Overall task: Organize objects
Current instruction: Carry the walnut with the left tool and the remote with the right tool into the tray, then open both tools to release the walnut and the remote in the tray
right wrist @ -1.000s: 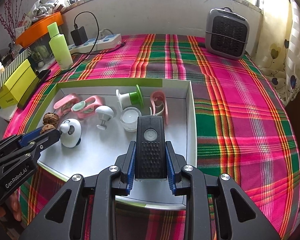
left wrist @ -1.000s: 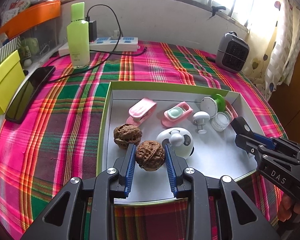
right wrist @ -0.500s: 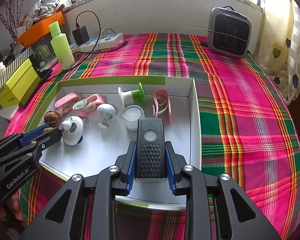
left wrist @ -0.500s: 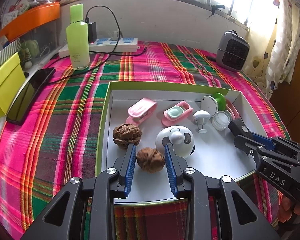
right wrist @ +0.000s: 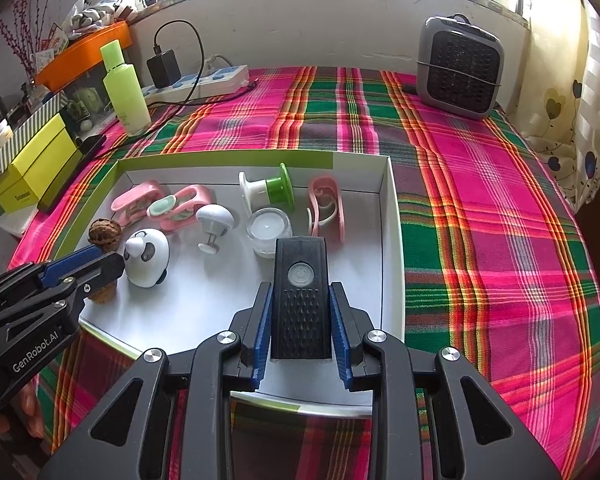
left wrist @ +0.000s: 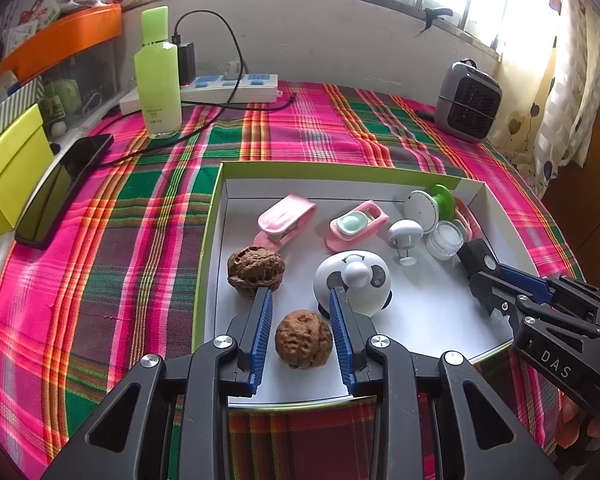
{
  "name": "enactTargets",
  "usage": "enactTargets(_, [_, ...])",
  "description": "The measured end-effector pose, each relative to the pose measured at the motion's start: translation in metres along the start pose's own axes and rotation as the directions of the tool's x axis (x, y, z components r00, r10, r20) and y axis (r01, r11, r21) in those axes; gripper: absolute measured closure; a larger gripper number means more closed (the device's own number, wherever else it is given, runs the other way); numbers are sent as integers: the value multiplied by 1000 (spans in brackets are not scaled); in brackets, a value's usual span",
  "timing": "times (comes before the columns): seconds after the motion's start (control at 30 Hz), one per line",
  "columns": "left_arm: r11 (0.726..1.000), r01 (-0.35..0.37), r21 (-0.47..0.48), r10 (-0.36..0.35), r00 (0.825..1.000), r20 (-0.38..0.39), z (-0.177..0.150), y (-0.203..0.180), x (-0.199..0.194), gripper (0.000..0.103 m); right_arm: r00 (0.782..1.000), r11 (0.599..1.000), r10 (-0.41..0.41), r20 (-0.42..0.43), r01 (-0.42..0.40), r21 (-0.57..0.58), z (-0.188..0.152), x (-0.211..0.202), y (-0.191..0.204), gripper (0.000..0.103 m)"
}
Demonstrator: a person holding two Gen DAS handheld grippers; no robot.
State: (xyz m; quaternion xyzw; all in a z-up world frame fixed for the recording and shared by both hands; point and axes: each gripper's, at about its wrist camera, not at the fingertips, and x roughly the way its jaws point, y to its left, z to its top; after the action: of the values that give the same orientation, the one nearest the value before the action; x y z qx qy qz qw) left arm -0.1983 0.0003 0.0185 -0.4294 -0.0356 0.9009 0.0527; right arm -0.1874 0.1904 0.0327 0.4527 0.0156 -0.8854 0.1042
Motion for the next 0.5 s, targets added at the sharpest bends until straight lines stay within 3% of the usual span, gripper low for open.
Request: enactTargets(0.5, [1000, -6, 4, 6, 1000, 3, -3, -3, -6, 57, 1000, 1000, -3, 24, 3, 5, -4, -7, 3, 64])
